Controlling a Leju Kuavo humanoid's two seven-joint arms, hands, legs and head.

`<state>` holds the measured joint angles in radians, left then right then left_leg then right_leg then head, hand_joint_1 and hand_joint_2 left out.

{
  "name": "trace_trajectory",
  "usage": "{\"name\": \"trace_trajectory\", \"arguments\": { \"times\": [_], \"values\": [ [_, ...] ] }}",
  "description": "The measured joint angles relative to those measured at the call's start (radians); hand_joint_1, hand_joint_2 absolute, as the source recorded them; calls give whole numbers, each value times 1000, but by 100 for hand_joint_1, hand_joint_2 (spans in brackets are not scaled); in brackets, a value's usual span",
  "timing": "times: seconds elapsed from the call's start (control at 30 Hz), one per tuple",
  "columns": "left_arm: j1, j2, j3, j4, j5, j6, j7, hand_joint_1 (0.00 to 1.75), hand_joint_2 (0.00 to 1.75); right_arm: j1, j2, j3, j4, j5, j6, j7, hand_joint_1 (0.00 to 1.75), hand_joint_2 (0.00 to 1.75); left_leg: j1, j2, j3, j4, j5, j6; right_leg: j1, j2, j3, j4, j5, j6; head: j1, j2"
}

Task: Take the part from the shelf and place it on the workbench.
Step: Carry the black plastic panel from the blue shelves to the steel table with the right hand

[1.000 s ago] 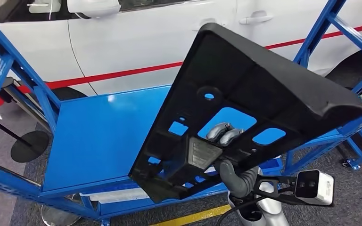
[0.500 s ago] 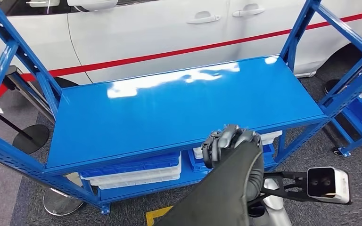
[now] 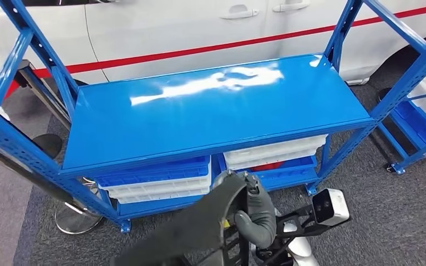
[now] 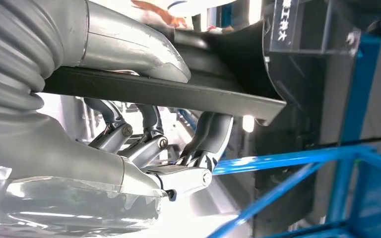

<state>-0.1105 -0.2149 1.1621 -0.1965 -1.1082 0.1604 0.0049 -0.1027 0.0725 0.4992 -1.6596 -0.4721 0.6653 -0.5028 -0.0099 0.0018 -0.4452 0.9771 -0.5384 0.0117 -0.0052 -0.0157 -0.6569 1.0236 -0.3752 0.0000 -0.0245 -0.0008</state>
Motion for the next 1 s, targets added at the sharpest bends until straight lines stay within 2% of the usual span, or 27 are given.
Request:
{"name": "trace_trajectory", "arguments": {
  "times": [0.03,0.07,0.1,0.13,0.17,0.2,0.23,0.27,0.3,0.33,0.37,0.43,0.47,0.53,0.57,0.6,0.63,0.7,0.73,0.77,0.8,0.83,0.87,0.9,0.93,0.97,1.0],
  "values": [
    [2,0,-2,0,-3,-2,6,0,175,20,0,3,3,2,-6,4,175,175,1,2,-6,-3,11,6,-2,1,-1,0,1,6,0,0],
    [3,-1,-2,0,-5,-3,12,0,175,38,0,4,5,4,-10,7,175,175,3,4,-13,-8,23,13,-2,3,-6,10,-16,11,0,0],
    [5,-1,-3,0,-6,-3,16,0,175,53,-1,4,6,7,-13,10,175,175,5,7,-22,-11,36,20,-3,6,-16,37,-52,15,1,0],
    [6,-1,-3,0,-6,-3,19,0,175,63,-1,4,6,9,-15,11,175,175,6,10,-34,-12,48,25,-5,9,-30,83,-104,18,1,0],
    [6,-2,-4,0,-7,-2,20,0,175,69,-2,4,7,10,-16,12,175,175,5,11,-48,-11,59,29,-6,10,-44,143,-157,21,1,0],
    [6,-2,-4,0,-7,-2,21,0,175,74,-2,4,8,10,-17,12,175,175,3,12,-63,-9,70,30,-8,11,-55,205,-192,24,1,0],
    [6,-2,-6,0,-8,-3,21,0,175,79,-3,3,9,10,-17,14,175,175,3,12,-79,-6,81,29,-9,11,-58,253,-201,26,1,0],
    [6,-2,-7,0,-8,-3,21,0,175,83,-3,3,11,10,-17,15,175,175,3,13,-97,-2,91,27,-10,11,-49,275,-186,28,1,0],
    [6,-2,-8,0,-8,-4,19,0,175,85,-3,2,12,10,-17,17,175,175,3,13,-115,5,100,25,-11,11,-25,265,-156,29,1,0],
    [6,-2,-9,0,-7,-5,16,0,175,86,-3,2,13,11,-16,18,175,175,3,12,-132,13,107,22,-13,11,16,222,-126,28,1,0],
    [5,-2,-10,0,-6,-6,11,0,175,85,-3,2,13,11,-16,20,175,175,2,12,-147,22,112,18,-14,11,66,156,-119,27,1,0],
    [4,-2,-10,0,-4,-8,4,0,175,84,-2,1,15,12,-11,24,175,175,0,10,-165,38,122,7,-10,13,147,33,-142,18,1,0],
    [4,-2,-10,0,-3,-8,2,0,175,84,-1,1,16,12,-6,26,175,175,0,10,-169,41,128,2,-7,15,163,2,-157,12,1,0],
    [4,-3,-10,0,-2,-8,1,0,175,84,0,0,22,14,4,26,175,175,3,9,-174,43,138,-10,-4,14,159,-8,-148,-4,3,0],
    [5,-3,-10,0,-1,-8,1,0,175,83,1,0,25,15,9,25,175,175,5,8,-182,51,128,-16,-5,12,151,-10,-138,-13,3,0],
    [5,-3,-10,0,-1,-8,1,0,175,82,3,-1,29,16,12,25,175,175,7,6,-193,72,101,-21,-5,10,140,-11,-127,-22,2,0],
    [5,-3,-10,0,-1,-9,1,0,175,81,5,-2,32,16,14,25,175,175,9,5,-207,110,57,-25,-6,9,127,-12,-115,-28,1,0],
    [3,-3,-10,0,0,-9,1,0,175,81,8,-3,38,17,20,25,175,175,11,4,-235,228,-39,-30,-4,8,97,-11,-92,-33,-1,0],
    [2,-3,-10,0,0,-9,1,0,175,80,8,-4,40,18,22,25,175,175,12,4,-239,282,-60,-32,-3,7,82,-10,-80,-33,-1,0],
    [2,-3,-10,0,0,-9,1,0,175,80,8,-5,43,19,24,25,175,175,12,4,-232,314,-56,-33,-2,6,65,-8,-69,-33,-1,0],
    [2,-3,-10,0,0,-8,1,0,175,80,9,-7,45,22,27,25,175,175,12,4,-211,314,-33,-32,-1,6,48,-5,-58,-32,-1,0],
    [2,-3,-10,0,0,-8,1,0,175,80,9,-8,47,24,31,24,175,175,12,4,-175,282,-2,-30,-1,6,32,-2,-48,-30,-1,0],
    [2,-3,-10,0,-1,-8,1,0,175,80,10,-9,49,27,34,23,175,175,12,4,-126,224,19,-27,-1,7,18,1,-39,-27,-1,0],
    [2,-3,-10,0,-1,-8,0,0,175,79,11,-10,50,29,36,20,175,175,10,4,-71,148,22,-23,0,7,8,4,-30,-23,-1,0],
    [1,-3,-11,0,-2,-8,-2,0,175,79,12,-12,50,31,39,16,175,175,8,3,-25,77,12,-19,1,7,0,6,-21,-18,0,0],
    [1,-3,-11,0,-2,-9,-4,0,175,78,13,-13,50,34,42,12,175,175,5,2,5,27,-1,-14,1,5,-4,6,-11,-12,0,0],
    [0,-3,-11,0,-2,-9,-6,0,175,78,14,-14,50,37,45,8,175,175,2,1,17,0,-9,-10,1,3,-6,4,0,-5,0,0]
  ]
}}
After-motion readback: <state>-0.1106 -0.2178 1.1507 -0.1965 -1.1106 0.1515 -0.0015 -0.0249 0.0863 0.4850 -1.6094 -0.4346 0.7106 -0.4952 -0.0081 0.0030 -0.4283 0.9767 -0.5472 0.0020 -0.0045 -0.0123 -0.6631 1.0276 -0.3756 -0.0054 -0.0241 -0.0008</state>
